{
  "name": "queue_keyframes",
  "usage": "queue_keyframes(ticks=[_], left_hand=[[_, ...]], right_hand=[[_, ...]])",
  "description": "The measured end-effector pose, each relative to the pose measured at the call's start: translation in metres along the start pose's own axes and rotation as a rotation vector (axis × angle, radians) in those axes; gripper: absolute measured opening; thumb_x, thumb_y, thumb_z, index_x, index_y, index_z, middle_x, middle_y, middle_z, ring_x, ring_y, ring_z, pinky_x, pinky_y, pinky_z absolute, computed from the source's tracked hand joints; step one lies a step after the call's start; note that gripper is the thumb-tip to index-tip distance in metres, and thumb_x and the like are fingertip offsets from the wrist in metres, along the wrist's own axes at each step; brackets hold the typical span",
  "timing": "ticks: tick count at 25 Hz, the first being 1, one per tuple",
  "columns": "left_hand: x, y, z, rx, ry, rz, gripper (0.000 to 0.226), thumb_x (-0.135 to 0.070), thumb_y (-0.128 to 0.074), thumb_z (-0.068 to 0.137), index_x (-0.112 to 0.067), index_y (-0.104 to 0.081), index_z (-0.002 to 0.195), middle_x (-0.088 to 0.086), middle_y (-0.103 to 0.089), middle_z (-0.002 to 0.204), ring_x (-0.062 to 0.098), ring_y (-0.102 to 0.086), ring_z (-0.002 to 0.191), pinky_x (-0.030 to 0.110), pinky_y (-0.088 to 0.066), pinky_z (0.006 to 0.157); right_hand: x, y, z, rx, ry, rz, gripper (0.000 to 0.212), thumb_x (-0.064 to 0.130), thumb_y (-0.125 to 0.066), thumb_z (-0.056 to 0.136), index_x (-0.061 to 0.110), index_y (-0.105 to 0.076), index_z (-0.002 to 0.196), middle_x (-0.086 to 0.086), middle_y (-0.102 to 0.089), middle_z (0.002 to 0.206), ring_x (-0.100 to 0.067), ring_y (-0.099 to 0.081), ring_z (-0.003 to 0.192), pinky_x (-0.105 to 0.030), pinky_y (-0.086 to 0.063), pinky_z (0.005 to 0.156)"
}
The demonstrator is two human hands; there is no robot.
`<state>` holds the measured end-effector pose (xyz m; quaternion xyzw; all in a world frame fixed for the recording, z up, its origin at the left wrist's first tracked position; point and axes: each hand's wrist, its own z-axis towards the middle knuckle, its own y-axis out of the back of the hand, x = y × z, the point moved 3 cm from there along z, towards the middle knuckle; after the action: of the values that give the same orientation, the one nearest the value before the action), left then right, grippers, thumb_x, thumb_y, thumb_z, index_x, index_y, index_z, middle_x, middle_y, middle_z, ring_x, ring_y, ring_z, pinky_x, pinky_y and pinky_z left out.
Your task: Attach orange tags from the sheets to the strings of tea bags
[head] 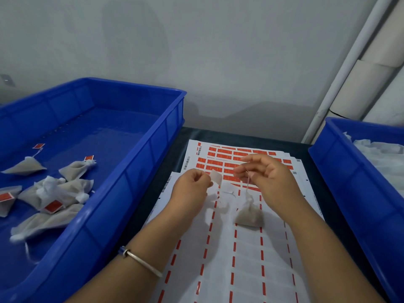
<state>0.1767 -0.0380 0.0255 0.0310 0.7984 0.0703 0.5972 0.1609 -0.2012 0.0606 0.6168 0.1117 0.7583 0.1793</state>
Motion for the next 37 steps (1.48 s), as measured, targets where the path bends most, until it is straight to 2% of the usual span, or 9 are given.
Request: queue_keyframes(ticks=[2,6,8,12,17,22,25,33,37], left_hand=[[0.001,-0.008,-0.006,0.030,0.021,-0.105,0.017,-0.025,-0.053,0.093,-0.025,-0.061,0.079,-0.010,-0.063,0.087,0.015,-0.065,0.089,0.037,-0.055,0.086],[0.002,-0.024,-0.016,0.127,0.019,-0.260,0.011,-0.023,-0.053,0.094,-0.021,-0.062,0.087,-0.008,-0.068,0.086,0.013,-0.069,0.080,0.026,-0.056,0.074],[0.004,-0.030,-0.019,0.187,0.015,-0.342,0.011,-0.022,-0.051,0.094,-0.017,-0.061,0.093,-0.003,-0.071,0.091,0.015,-0.071,0.082,0.028,-0.057,0.076],[0.006,-0.038,-0.025,0.329,0.022,-0.510,0.018,-0.021,-0.046,0.096,-0.013,-0.061,0.101,0.003,-0.073,0.095,0.018,-0.071,0.087,0.030,-0.056,0.082],[0.008,-0.042,-0.026,0.325,0.021,-0.425,0.018,-0.029,-0.049,0.095,-0.024,-0.065,0.094,-0.004,-0.072,0.093,0.016,-0.066,0.087,0.027,-0.051,0.081],[0.005,-0.045,-0.031,0.400,0.072,-0.521,0.016,-0.027,-0.049,0.095,-0.021,-0.064,0.094,0.000,-0.071,0.090,0.012,-0.063,0.073,0.023,-0.049,0.066],[0.004,-0.045,-0.033,0.399,0.081,-0.532,0.016,-0.026,-0.049,0.095,-0.020,-0.063,0.094,0.000,-0.071,0.090,0.013,-0.062,0.074,0.022,-0.049,0.063],[0.001,-0.043,-0.034,0.346,0.018,-0.444,0.015,-0.025,-0.050,0.094,-0.020,-0.064,0.090,0.000,-0.072,0.090,0.013,-0.063,0.073,0.025,-0.050,0.072],[-0.002,-0.042,-0.037,0.322,0.014,-0.453,0.016,-0.019,-0.052,0.094,-0.019,-0.066,0.089,0.002,-0.070,0.083,0.015,-0.062,0.071,0.026,-0.050,0.070]], right_hand=[[0.008,0.004,-0.003,-0.013,0.041,-0.021,0.032,0.005,-0.057,0.090,0.037,-0.057,0.088,0.024,-0.065,0.082,0.014,-0.063,0.078,0.000,-0.045,0.063],[0.020,0.008,-0.009,-0.027,0.104,-0.028,0.036,0.007,-0.064,0.085,0.042,-0.055,0.089,0.031,-0.064,0.080,0.015,-0.062,0.080,0.000,-0.045,0.066],[0.024,0.008,-0.012,-0.018,0.129,-0.008,0.038,0.007,-0.067,0.083,0.042,-0.055,0.090,0.032,-0.065,0.075,0.011,-0.064,0.082,-0.002,-0.047,0.068],[0.027,0.007,-0.016,-0.022,0.163,0.057,0.042,0.004,-0.069,0.079,0.041,-0.057,0.094,0.026,-0.068,0.081,0.003,-0.068,0.081,-0.009,-0.051,0.068],[0.025,0.011,-0.017,-0.070,0.166,0.162,0.047,0.002,-0.070,0.078,0.040,-0.055,0.101,0.017,-0.070,0.087,-0.003,-0.070,0.080,-0.013,-0.054,0.066],[0.024,0.014,-0.017,-0.108,0.179,0.210,0.045,0.001,-0.070,0.078,0.037,-0.055,0.102,0.015,-0.070,0.091,-0.004,-0.070,0.081,-0.014,-0.054,0.065],[0.024,0.017,-0.017,-0.139,0.191,0.200,0.042,0.002,-0.068,0.080,0.036,-0.054,0.101,0.018,-0.069,0.090,-0.002,-0.070,0.080,-0.012,-0.052,0.062],[0.021,0.017,-0.015,-0.161,0.205,0.143,0.042,0.003,-0.068,0.081,0.037,-0.054,0.100,0.022,-0.069,0.085,0.001,-0.069,0.081,-0.010,-0.051,0.061],[0.019,0.017,-0.015,-0.180,0.207,0.125,0.042,0.004,-0.068,0.082,0.038,-0.054,0.100,0.021,-0.068,0.085,0.001,-0.069,0.081,-0.012,-0.053,0.062]])
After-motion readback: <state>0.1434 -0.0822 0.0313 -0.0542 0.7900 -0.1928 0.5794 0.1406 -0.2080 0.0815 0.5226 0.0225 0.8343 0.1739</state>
